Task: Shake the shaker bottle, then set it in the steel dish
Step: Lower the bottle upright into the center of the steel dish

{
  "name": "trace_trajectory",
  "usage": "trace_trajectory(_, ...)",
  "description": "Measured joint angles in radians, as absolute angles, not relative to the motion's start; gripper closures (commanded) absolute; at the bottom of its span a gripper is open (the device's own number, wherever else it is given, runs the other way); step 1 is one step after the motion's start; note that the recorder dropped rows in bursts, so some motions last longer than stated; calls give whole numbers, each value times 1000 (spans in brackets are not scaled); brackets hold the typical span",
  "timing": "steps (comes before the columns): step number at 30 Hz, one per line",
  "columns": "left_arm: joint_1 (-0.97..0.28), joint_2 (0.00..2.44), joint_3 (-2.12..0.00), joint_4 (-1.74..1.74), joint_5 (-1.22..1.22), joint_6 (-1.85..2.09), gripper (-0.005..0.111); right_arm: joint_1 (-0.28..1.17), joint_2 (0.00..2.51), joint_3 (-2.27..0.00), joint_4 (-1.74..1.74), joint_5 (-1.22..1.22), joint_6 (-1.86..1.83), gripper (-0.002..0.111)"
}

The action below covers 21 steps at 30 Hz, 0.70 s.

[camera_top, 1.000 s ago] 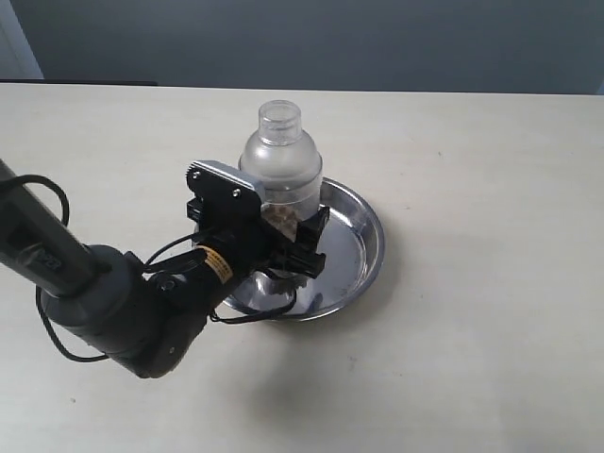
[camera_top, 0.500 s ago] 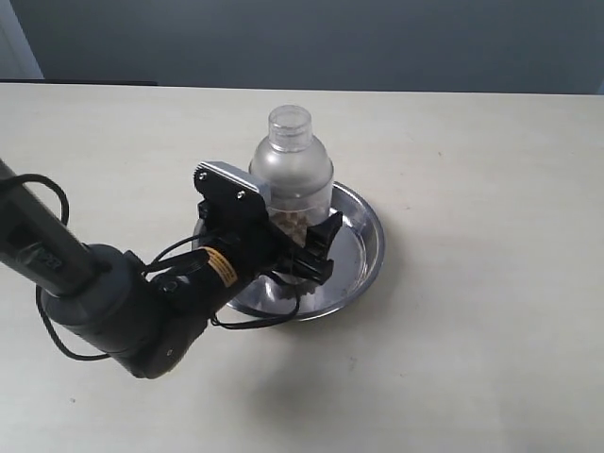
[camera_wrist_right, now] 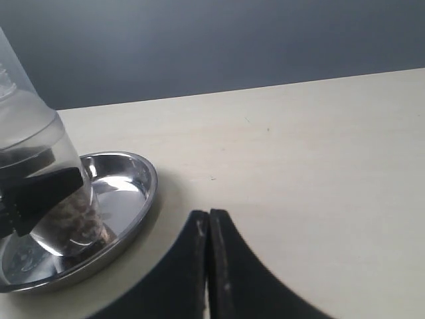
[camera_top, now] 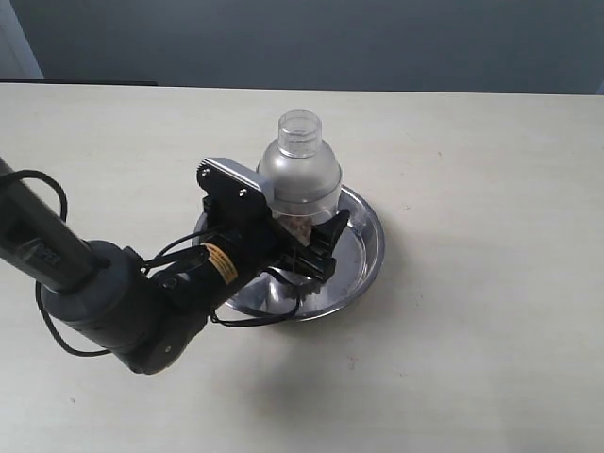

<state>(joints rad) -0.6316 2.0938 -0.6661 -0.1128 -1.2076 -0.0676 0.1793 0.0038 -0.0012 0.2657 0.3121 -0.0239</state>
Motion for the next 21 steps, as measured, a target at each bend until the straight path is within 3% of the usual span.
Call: trace_trajectory(21,-620,1936,-640,-62,-1209,-68,16,179,4,-1,266,312,-24,109)
